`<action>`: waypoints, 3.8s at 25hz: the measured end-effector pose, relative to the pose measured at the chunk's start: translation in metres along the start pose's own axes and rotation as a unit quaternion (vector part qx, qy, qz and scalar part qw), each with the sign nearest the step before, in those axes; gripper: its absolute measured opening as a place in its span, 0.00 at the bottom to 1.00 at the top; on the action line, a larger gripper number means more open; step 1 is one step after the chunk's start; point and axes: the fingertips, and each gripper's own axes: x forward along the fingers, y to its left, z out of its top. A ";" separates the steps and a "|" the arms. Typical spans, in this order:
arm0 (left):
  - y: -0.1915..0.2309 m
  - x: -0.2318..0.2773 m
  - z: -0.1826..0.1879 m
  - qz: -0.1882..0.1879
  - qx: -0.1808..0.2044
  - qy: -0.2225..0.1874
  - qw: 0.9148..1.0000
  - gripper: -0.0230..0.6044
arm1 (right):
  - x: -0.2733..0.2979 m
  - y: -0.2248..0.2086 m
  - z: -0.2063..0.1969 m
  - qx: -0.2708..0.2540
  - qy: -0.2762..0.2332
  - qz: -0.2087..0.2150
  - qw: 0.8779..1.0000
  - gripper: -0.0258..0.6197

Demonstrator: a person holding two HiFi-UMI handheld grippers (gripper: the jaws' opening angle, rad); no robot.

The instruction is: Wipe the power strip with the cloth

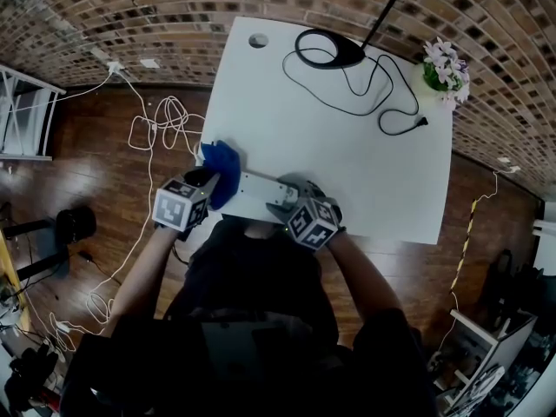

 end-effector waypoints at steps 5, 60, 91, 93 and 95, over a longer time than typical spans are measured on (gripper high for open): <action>0.010 0.005 -0.005 -0.008 -0.001 -0.003 1.000 0.18 | 0.000 0.000 0.000 0.000 -0.001 0.000 1.000 0.47; -0.013 0.006 0.010 0.022 0.047 0.032 0.998 0.17 | -0.002 -0.001 -0.001 0.010 -0.023 0.007 1.000 0.47; -0.109 0.046 0.020 -0.079 0.126 0.029 0.988 0.18 | 0.002 -0.002 -0.001 0.008 0.022 0.025 0.999 0.47; -0.114 0.047 0.021 -0.084 0.130 0.033 0.987 0.18 | 0.002 -0.002 -0.001 0.009 0.020 0.024 0.999 0.47; -0.118 0.048 0.021 -0.085 0.133 0.035 0.987 0.18 | 0.002 -0.002 0.000 0.011 0.018 0.024 1.000 0.47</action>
